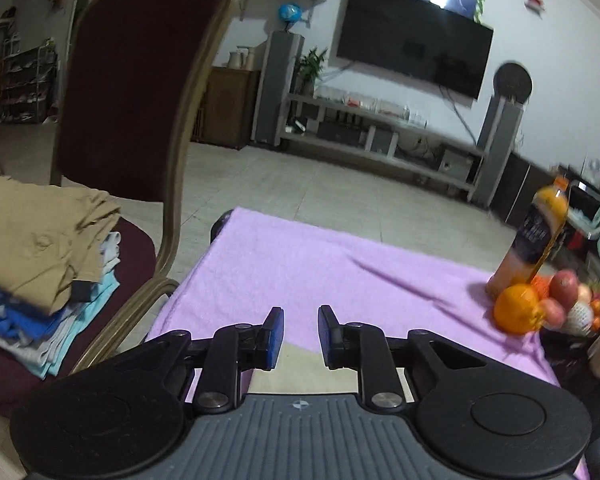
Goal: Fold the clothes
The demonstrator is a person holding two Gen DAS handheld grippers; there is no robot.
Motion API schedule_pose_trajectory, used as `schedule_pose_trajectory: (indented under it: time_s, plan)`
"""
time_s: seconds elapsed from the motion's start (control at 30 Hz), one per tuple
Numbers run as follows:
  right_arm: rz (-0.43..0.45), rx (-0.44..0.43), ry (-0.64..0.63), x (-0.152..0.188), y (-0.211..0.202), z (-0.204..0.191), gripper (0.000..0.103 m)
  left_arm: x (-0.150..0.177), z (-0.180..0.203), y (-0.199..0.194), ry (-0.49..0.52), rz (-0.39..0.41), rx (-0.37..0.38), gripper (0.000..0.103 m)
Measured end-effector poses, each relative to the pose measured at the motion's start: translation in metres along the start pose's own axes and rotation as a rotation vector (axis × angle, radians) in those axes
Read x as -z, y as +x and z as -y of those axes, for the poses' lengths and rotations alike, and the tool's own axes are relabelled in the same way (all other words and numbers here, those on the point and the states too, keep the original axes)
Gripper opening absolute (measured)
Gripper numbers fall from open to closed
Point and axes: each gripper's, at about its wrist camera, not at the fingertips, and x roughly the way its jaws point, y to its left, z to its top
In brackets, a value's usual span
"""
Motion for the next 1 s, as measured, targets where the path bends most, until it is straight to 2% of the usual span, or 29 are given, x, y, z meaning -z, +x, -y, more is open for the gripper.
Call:
schedule_pose_trajectory:
  time_s: [0.07,0.17,0.2,0.23,0.3,0.37,0.47,0.53,0.57,0.6,0.67,0.8,0.83,0.87,0.9,1.0]
  plan:
    - [-0.050,0.047,0.006,0.012,0.024,0.019,0.030,0.018,-0.003,0.038,0.009,-0.097,-0.008,0.015]
    - [-0.163,0.147,0.106,0.036,0.058,0.063,0.027,0.055,-0.005,0.079,-0.016,-0.249,0.039,0.004]
    - [-0.213,0.161,0.185,0.043,0.068,0.082,0.017,0.060,0.002,0.085,0.004,-0.253,0.065,0.004]
    - [-0.255,0.145,0.265,0.051,0.077,0.097,0.014,0.063,0.010,0.091,0.030,-0.248,0.092,0.004]
    - [-0.312,0.053,0.389,0.063,0.091,0.114,0.014,0.070,0.026,0.103,0.082,-0.237,0.147,0.004]
    - [-0.348,0.000,0.387,0.070,0.106,0.113,0.015,0.075,0.041,0.115,0.109,-0.230,0.175,0.004]
    - [-0.403,-0.081,0.385,0.081,0.129,0.113,0.015,0.077,0.044,0.143,0.081,-0.232,0.144,0.005]
    - [-0.420,-0.064,0.385,0.088,0.143,0.120,0.014,0.074,0.039,0.155,0.052,-0.222,0.123,0.011]
    - [-0.418,-0.041,0.388,0.090,0.148,0.127,0.004,0.069,0.035,0.159,0.044,-0.216,0.112,0.013]
    - [-0.405,-0.031,0.401,0.089,0.152,0.134,0.000,0.063,0.031,0.163,0.033,-0.201,0.080,0.012]
    - [-0.333,0.005,0.411,0.082,0.150,0.148,0.000,0.053,0.014,0.170,-0.015,-0.174,-0.001,0.012]
    - [-0.168,0.145,0.463,0.063,0.135,0.184,0.000,0.035,-0.038,0.182,-0.179,-0.137,-0.187,0.010]
    - [-0.128,0.182,0.491,0.061,0.129,0.189,0.000,0.033,-0.041,0.179,-0.193,-0.130,-0.190,0.005]
    - [-0.091,0.241,0.489,0.057,0.121,0.190,0.011,0.032,-0.042,0.174,-0.201,-0.124,-0.184,0.003]
    - [-0.065,0.281,0.474,0.054,0.116,0.188,0.012,0.031,-0.042,0.169,-0.210,-0.118,-0.178,0.003]
    - [-0.026,0.274,0.453,0.048,0.105,0.181,0.012,0.028,-0.044,0.155,-0.236,-0.099,-0.159,0.003]
